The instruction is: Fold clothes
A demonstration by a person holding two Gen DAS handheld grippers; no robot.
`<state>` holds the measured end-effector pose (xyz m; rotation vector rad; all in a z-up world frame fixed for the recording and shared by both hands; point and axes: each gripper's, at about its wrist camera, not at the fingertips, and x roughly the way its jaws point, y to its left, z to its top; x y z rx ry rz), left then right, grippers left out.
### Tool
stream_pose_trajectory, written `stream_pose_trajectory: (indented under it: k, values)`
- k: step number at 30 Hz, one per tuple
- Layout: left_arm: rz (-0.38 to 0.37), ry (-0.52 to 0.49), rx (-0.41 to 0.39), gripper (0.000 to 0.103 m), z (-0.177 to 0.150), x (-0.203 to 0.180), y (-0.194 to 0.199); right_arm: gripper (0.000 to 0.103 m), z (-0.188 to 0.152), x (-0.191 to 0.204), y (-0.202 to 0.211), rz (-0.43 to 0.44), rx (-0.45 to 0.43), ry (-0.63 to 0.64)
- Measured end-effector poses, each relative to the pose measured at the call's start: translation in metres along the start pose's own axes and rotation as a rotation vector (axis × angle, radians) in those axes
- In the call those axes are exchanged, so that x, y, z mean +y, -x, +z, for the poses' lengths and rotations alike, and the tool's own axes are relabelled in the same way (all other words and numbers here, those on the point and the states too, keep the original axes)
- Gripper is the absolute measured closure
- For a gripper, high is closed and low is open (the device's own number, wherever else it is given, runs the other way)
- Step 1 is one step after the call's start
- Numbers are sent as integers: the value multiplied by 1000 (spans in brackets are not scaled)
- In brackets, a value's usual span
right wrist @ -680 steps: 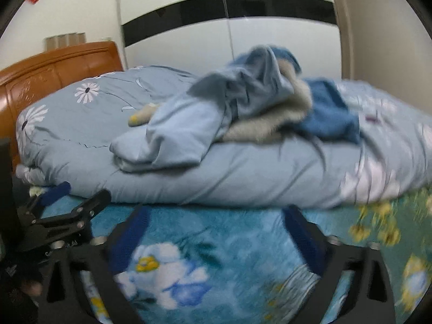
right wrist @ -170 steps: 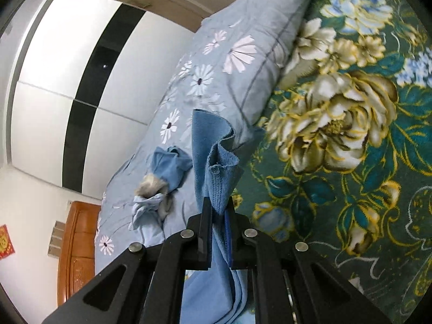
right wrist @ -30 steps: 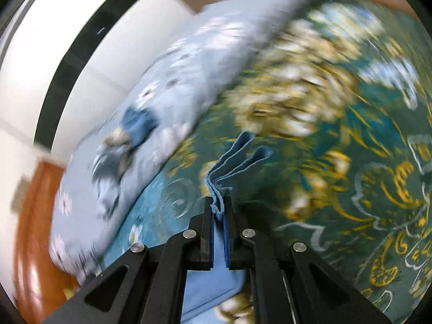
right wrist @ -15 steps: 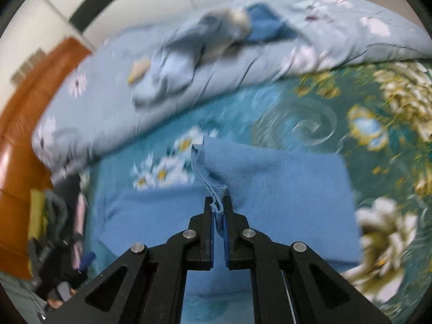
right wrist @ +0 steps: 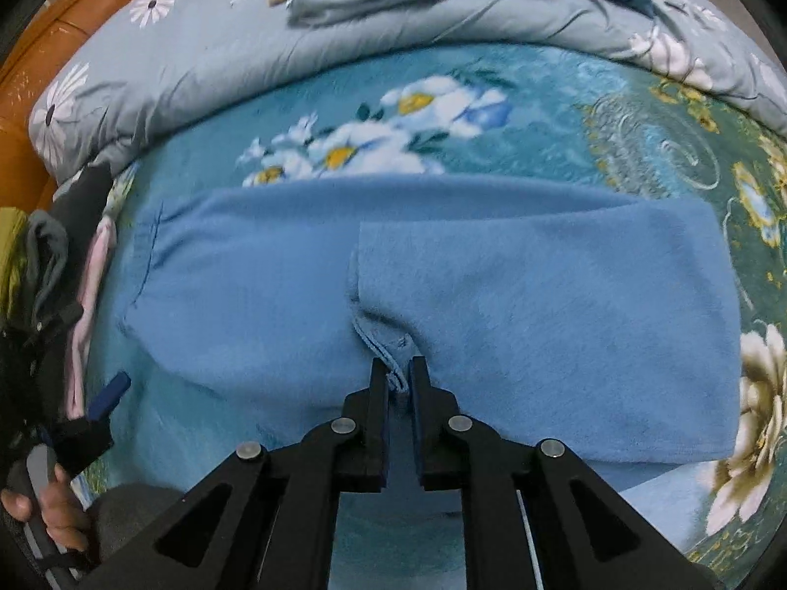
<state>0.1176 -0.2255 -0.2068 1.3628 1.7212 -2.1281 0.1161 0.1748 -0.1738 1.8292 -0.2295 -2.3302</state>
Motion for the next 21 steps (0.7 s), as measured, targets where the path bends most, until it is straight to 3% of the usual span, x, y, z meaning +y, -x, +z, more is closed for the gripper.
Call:
stream_pose_trajectory:
  k: [4, 7, 10, 16, 18, 21]
  values:
    - [-8, 20, 16, 19, 4, 2, -5, 86, -3, -7, -2, 91, 26, -18]
    - [11, 16, 12, 19, 11, 0, -12, 82, -5, -12, 3, 228, 66, -33]
    - [50, 2, -2, 19, 21, -3, -18, 82, -5, -30, 28, 241, -8, -55]
    - [101, -67, -6, 22, 28, -13, -36, 80, -6, -94, 73, 250, -144, -236]
    - [115, -92, -17, 34, 29, -18, -39, 80, -8, -112, 81, 249, -170, -283]
    - [160, -135, -19, 63, 31, -25, -46, 80, -13, -138, 91, 243, -199, -349]
